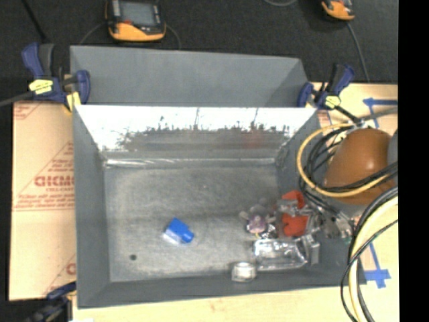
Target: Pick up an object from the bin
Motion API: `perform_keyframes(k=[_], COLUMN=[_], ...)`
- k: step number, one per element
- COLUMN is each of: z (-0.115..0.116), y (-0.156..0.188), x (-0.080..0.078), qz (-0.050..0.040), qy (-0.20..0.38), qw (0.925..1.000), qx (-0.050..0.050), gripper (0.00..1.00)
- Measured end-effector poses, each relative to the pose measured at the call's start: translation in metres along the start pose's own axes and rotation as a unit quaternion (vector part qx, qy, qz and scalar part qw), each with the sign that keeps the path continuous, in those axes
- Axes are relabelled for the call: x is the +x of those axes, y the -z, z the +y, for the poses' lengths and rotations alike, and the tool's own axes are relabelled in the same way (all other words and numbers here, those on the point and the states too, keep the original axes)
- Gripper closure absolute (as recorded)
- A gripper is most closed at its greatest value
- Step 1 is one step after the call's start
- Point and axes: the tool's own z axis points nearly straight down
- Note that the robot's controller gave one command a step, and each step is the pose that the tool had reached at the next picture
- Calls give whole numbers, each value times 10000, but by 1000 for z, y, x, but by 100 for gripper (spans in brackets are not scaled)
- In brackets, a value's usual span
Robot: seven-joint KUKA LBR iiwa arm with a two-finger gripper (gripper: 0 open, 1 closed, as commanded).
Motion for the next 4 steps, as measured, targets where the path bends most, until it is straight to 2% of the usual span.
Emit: perform_keyframes(k=[1, 2, 3, 4], z=[-1, -2, 1, 1], y=[-10, -10, 122, 121], x=[-62, -60, -48, -48], qz=[-65, -48, -48, -38], qy=[-490, -486, -519, -521], qw=[9988, 9988, 9986, 9986], qx=[5, 7, 17, 11], gripper=[0, 100, 100, 0])
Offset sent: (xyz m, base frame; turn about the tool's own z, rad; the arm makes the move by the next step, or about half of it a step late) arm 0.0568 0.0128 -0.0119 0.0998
